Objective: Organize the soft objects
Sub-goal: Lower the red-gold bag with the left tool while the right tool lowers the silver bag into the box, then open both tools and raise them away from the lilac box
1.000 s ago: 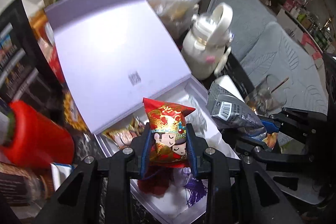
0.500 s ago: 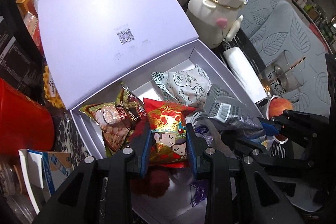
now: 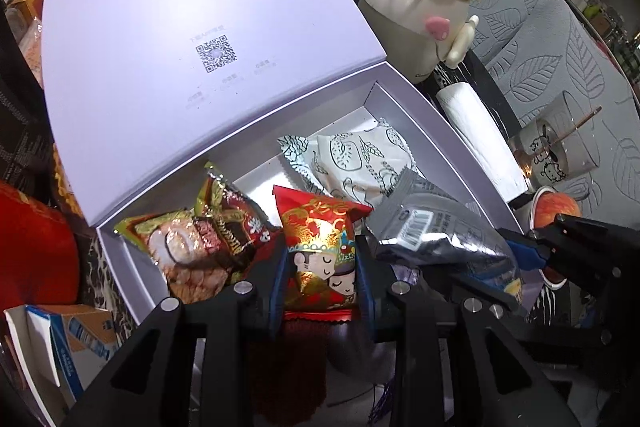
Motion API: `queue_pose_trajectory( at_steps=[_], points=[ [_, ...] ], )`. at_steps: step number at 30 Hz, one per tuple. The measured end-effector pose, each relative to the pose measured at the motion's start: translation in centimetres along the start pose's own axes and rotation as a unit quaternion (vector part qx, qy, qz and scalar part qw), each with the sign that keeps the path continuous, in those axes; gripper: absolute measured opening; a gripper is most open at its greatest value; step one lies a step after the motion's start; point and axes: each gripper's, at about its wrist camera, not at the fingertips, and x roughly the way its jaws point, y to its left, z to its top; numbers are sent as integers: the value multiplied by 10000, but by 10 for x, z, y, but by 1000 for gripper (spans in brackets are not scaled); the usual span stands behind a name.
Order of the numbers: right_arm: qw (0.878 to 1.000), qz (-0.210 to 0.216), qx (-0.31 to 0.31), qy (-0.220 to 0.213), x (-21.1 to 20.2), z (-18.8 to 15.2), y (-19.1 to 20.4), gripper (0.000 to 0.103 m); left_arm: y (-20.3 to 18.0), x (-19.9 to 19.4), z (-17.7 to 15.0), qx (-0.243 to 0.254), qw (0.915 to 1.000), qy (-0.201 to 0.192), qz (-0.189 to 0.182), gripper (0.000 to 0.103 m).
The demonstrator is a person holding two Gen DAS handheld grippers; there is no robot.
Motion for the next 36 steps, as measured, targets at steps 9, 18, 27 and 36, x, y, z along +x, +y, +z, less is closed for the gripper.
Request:
queue_pose_trajectory(
  at_steps=[9,18,27,36],
  points=[
    [9997,-3,-84,224,-5,7,2,33,7,3,6,-46,10000,57,-5,30],
    [9999,-71,-69,51,-26,11,-1,43,5,-3,8,-72,9999,96,58,30],
    [9999,-124,66,-97,-37,6,-9,43,-5,-12,9,124,9995,6,300,30],
    [9997,18,207,126,-25,5,-12,43,-7,-14,7,207,9972,112,703,57]
  ],
)
